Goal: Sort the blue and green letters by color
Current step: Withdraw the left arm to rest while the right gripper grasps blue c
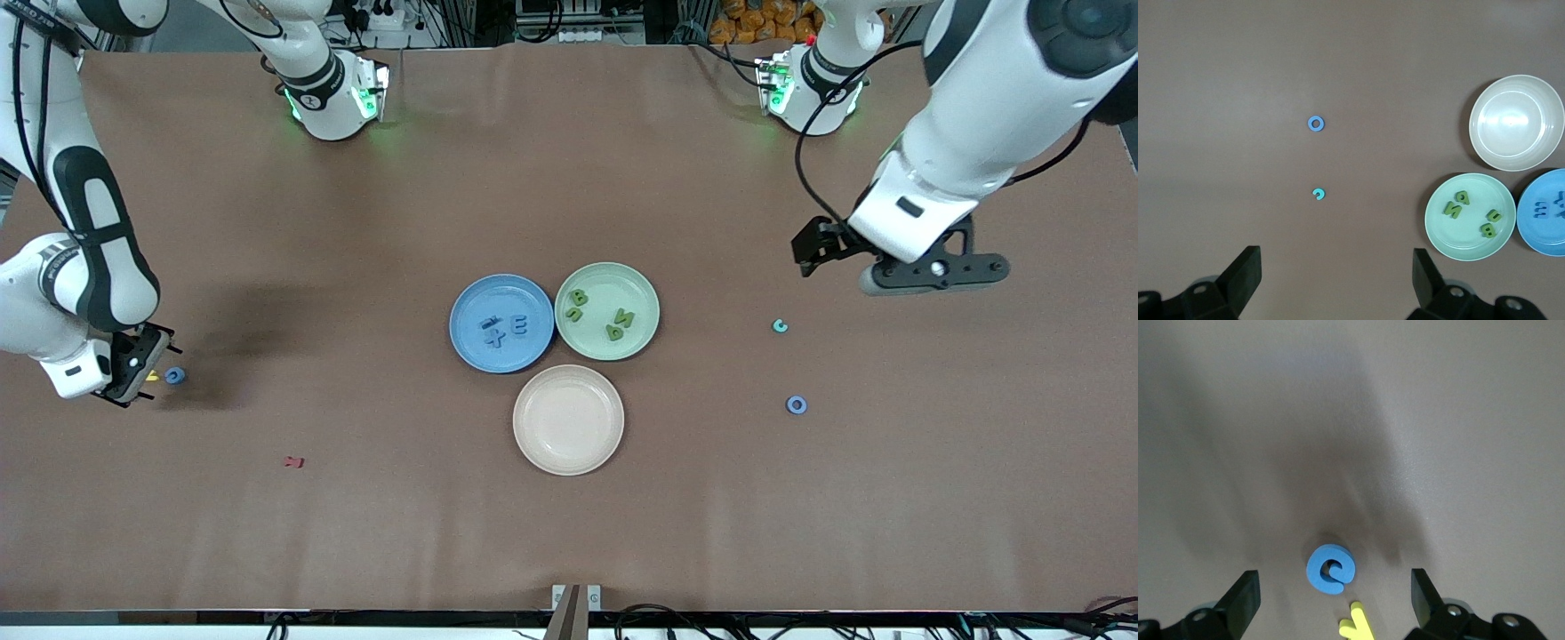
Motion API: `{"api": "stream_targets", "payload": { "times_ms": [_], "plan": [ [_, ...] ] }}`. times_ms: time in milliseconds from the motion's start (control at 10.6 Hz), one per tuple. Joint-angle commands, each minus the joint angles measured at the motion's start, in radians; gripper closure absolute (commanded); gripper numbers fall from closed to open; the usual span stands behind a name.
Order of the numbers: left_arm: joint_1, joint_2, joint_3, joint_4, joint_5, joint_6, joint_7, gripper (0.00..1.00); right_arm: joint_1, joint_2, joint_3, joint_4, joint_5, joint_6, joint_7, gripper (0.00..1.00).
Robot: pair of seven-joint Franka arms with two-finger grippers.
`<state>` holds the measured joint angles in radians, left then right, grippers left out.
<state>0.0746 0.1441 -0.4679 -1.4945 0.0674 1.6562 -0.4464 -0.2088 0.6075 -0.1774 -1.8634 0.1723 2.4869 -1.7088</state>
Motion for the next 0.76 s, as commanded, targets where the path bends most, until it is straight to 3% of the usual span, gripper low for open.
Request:
{"api": "stream_targets", "payload": {
  "times_ms": [0,283,378,472,661],
  "plan": [
    [0.036,-0.075,0.012,-0.016,-0.04,-0.081,0.034,0.0,-0.023,0.015,0.023,-0.037,-0.011,0.084,-0.035,0.0],
    [0.085,-0.103,0.017,-0.023,-0.047,-0.107,0.084,0.0,-0.023,0.02,0.03,-0.066,-0.01,0.142,-0.035,0.02],
    [0.09,-0.116,0.023,-0.023,-0.049,-0.118,0.087,0.0,-0.023,0.029,0.032,-0.077,-0.01,0.182,-0.034,0.16],
    [0.056,-0.126,0.076,-0.026,-0.047,-0.124,0.095,0.0,-0.018,0.028,0.033,-0.089,-0.007,0.205,-0.025,0.42],
    [-0.083,-0.138,0.257,-0.03,-0.049,-0.141,0.159,0.0,-0.006,-0.017,0.033,-0.135,0.004,0.207,0.017,0.79]
  ]
}}
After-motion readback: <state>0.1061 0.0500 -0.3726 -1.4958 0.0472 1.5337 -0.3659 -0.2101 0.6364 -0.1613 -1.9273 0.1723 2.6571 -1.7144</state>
